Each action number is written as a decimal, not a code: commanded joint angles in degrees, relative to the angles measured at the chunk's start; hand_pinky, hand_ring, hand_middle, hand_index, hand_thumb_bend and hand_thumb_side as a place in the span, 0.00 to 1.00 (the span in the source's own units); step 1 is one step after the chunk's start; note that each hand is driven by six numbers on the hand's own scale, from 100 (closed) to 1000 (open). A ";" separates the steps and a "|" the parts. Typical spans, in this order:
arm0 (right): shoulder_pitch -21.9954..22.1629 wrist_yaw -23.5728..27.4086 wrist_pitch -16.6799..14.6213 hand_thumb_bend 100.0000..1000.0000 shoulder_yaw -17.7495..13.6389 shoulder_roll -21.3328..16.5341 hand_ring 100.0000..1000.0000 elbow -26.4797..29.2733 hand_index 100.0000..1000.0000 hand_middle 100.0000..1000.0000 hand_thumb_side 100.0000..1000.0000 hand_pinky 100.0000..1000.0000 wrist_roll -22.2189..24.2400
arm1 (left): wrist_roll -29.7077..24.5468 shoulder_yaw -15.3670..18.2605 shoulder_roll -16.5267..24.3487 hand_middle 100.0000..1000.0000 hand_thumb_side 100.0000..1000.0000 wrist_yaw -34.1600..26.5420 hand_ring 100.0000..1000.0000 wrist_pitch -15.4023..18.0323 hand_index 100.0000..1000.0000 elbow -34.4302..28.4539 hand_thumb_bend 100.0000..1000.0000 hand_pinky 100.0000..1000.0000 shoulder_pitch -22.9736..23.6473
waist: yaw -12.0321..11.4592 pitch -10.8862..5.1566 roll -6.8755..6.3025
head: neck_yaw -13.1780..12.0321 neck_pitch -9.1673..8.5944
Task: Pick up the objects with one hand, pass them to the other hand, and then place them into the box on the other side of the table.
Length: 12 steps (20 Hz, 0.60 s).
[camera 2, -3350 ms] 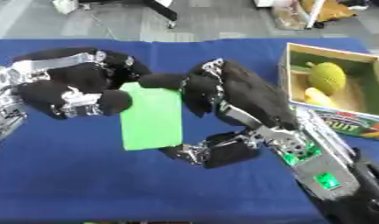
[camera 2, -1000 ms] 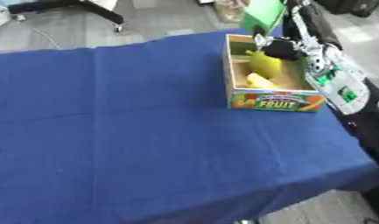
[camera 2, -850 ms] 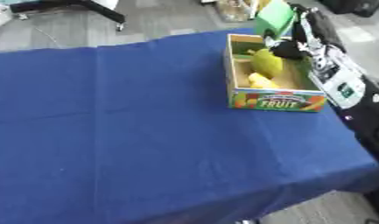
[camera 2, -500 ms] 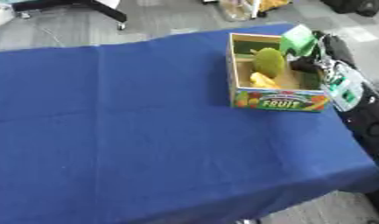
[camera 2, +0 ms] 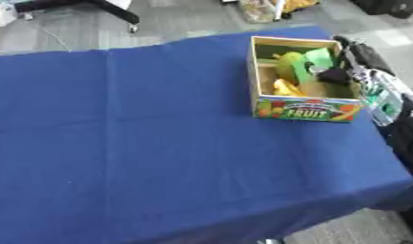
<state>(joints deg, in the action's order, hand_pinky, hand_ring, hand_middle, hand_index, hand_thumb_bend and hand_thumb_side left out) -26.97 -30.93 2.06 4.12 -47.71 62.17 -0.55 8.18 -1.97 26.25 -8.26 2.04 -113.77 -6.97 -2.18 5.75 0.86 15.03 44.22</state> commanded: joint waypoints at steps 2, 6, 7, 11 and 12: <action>0.12 -1.07 -0.84 0.42 -1.57 -4.20 0.45 4.33 1.00 0.53 0.49 0.48 3.25 | -0.20 0.63 0.21 0.64 0.79 0.07 0.67 -0.16 0.74 -0.83 0.23 0.72 -0.03 | 0.01 -1.03 0.54 | -0.18 -0.10; 0.92 -1.95 -1.93 0.39 -1.92 -5.61 0.49 7.41 1.00 0.57 0.19 0.53 6.92 | -0.39 0.62 0.02 0.64 0.79 0.16 0.68 -0.34 0.74 -0.83 0.22 0.72 0.15 | -0.02 -1.08 0.64 | -0.11 -0.10; 1.10 -2.28 -2.07 0.38 -2.05 -5.96 0.50 8.24 1.00 0.58 0.07 0.54 7.71 | -0.39 0.64 -0.04 0.64 0.79 0.19 0.68 -0.39 0.74 -0.83 0.23 0.72 0.21 | -0.02 -1.10 0.69 | -0.11 -0.10; 1.97 -2.80 -1.90 0.36 -3.07 -7.00 0.48 12.29 1.00 0.56 0.01 0.53 8.85 | -0.32 0.68 -0.33 0.64 0.79 0.29 0.68 -0.56 0.74 -0.83 0.22 0.72 0.39 | 0.04 -1.14 0.85 | -0.33 -0.10; 2.33 -2.55 -1.78 0.35 -3.46 -7.17 0.47 13.71 1.00 0.55 0.01 0.52 8.36 | -0.26 0.73 -0.42 0.64 0.79 0.35 0.68 -0.62 0.74 -0.83 0.22 0.72 0.42 | 0.06 -1.13 0.86 | -0.45 -0.10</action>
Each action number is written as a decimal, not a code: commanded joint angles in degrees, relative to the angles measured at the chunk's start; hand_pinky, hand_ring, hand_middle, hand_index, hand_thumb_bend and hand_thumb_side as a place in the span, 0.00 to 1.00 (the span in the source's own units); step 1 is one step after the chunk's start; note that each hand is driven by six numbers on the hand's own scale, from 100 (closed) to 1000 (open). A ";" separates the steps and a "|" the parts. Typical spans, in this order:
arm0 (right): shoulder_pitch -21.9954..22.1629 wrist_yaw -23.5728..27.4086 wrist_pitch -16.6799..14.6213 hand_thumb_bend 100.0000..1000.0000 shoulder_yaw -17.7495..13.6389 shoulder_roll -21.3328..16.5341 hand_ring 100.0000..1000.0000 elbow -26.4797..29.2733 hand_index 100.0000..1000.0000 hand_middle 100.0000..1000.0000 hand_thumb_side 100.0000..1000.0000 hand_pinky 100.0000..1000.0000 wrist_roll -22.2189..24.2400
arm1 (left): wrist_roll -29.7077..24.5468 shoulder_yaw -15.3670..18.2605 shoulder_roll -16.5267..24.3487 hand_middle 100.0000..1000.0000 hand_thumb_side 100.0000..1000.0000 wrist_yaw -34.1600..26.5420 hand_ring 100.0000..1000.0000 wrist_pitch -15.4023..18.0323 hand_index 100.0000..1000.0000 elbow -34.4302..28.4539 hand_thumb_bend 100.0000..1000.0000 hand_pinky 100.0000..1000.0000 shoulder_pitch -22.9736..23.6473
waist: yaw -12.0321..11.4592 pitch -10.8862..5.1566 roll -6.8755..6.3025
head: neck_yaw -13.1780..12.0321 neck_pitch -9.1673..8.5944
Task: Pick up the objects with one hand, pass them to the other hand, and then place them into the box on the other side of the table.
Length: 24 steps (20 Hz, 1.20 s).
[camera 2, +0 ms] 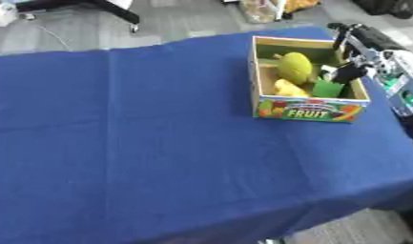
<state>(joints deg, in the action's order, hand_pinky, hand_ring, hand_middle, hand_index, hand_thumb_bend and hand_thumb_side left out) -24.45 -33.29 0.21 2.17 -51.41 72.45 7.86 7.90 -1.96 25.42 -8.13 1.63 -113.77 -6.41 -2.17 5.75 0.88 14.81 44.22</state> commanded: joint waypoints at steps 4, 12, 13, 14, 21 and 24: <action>2.67 3.13 1.00 0.30 -3.75 -3.30 0.43 12.26 1.00 0.50 0.11 0.46 -5.17 | 0.67 1.13 -0.18 0.64 0.79 0.65 0.67 -0.63 0.74 -0.83 0.19 0.72 -0.03 | 0.12 -1.04 0.85 | -1.12 -0.10; 14.48 17.95 1.58 0.01 -6.06 6.06 0.39 38.13 0.97 0.43 0.13 0.38 -23.19 | 3.25 2.27 -2.05 0.64 0.77 2.63 0.67 -1.23 0.73 -0.83 0.22 0.72 -0.12 | 0.38 -0.79 0.68 | -9.57 -0.10; 16.07 18.52 0.96 0.00 -5.82 7.72 0.38 40.17 0.94 0.42 0.18 0.37 -24.70 | 3.61 2.41 -2.34 0.64 0.77 3.11 0.67 -1.33 0.73 -0.83 0.22 0.72 -0.15 | 0.42 -0.78 0.67 | -10.57 -0.10; 17.59 19.08 -0.57 0.00 -5.34 9.58 0.37 41.18 0.92 0.42 0.20 0.37 -26.24 | 4.09 2.59 -2.69 0.64 0.77 3.74 0.67 -1.46 0.73 -0.83 0.22 0.72 -0.21 | 0.46 -0.78 0.67 | -11.49 -0.10; 24.57 23.67 -9.17 0.00 0.08 21.05 0.34 42.13 0.76 0.38 0.36 0.33 -31.38 | 7.00 2.53 -5.54 0.63 0.74 7.44 0.67 -2.45 0.75 -0.83 0.22 0.71 -0.27 | 0.79 -0.92 0.48 | -16.31 -0.10; 26.10 24.17 -9.10 0.00 1.72 26.18 0.33 42.14 0.71 0.38 0.41 0.33 -31.27 | 8.17 2.46 -7.03 0.63 0.76 8.98 0.67 -2.76 0.75 -0.83 0.22 0.72 -0.25 | 1.06 -0.97 0.36 | -17.18 -0.10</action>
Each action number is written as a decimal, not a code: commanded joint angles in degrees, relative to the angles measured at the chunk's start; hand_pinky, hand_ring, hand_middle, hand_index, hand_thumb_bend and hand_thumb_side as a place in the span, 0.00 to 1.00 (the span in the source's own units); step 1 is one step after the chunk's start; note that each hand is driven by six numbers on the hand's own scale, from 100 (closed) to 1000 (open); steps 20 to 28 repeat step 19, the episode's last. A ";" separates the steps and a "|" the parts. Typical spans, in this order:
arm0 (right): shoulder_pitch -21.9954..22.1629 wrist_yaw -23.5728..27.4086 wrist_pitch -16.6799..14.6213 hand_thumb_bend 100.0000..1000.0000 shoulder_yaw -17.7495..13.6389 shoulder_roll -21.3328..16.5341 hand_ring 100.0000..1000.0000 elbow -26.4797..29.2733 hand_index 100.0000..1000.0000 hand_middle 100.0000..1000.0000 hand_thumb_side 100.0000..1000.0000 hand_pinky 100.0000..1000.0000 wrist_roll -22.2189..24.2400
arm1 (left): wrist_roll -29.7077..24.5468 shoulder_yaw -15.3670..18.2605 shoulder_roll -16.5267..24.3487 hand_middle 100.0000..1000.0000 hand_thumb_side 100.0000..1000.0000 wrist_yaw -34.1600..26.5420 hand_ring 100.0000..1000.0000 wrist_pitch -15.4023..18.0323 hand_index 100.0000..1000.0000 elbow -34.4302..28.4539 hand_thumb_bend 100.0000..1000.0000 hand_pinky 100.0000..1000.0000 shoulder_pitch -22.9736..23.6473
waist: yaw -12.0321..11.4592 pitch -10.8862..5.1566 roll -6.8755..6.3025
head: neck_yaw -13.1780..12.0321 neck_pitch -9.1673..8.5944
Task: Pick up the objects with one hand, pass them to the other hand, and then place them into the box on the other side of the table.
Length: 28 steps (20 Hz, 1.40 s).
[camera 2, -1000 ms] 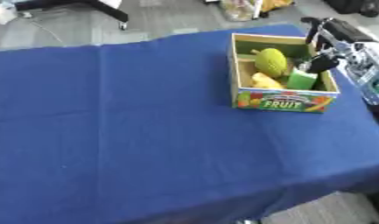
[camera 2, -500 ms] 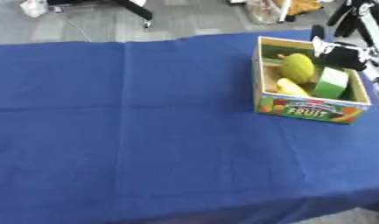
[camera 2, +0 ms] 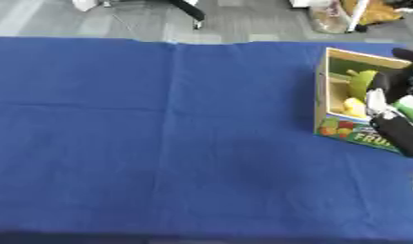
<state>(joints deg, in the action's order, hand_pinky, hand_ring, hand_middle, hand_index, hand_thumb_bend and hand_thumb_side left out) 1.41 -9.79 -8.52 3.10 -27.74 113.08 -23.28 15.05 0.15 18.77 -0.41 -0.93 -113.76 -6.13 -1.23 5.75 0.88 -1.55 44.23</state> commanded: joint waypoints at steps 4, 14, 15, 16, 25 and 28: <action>1.38 1.33 1.09 0.00 1.89 8.23 0.32 1.09 0.72 0.37 0.49 0.32 -0.09 | 1.87 -0.38 -2.45 0.63 0.78 2.41 0.67 -1.00 0.75 -0.83 0.21 0.73 0.10 | 0.67 -0.87 0.23 | -1.24 -0.11; 2.05 0.54 -1.58 0.00 3.95 14.28 0.30 -5.35 0.80 0.38 0.59 0.31 0.08 | 2.45 -1.44 -6.31 0.62 0.80 1.78 0.66 -1.94 0.73 -0.83 0.21 0.73 0.90 | 1.17 -0.31 0.04 | 0.16 -0.11; 2.10 0.45 -1.72 0.00 3.98 14.43 0.30 -5.65 0.80 0.38 0.59 0.31 -0.03 | 2.51 -1.56 -6.51 0.62 0.80 1.82 0.66 -2.06 0.73 -0.83 0.21 0.73 1.02 | 1.13 -0.26 0.05 | 0.33 -0.11; 2.14 0.44 -1.84 0.00 4.02 14.65 0.30 -5.90 0.79 0.37 0.60 0.31 -0.15 | 2.48 -1.70 -6.65 0.62 0.80 1.87 0.66 -2.20 0.73 -0.83 0.21 0.73 1.13 | 1.16 -0.22 0.08 | 0.48 -0.11; 2.25 0.57 -2.16 0.00 4.31 14.94 0.29 -6.42 0.77 0.37 0.60 0.31 -0.30 | 2.46 -1.88 -7.10 0.62 0.81 1.93 0.66 -2.46 0.72 -0.83 0.20 0.73 1.24 | 1.10 -0.11 0.10 | 0.64 -0.11; 2.25 0.57 -2.16 0.00 4.31 14.94 0.29 -6.42 0.77 0.37 0.60 0.31 -0.30 | 2.46 -1.88 -7.10 0.62 0.81 1.93 0.66 -2.46 0.72 -0.83 0.20 0.73 1.24 | 1.10 -0.11 0.10 | 0.64 -0.11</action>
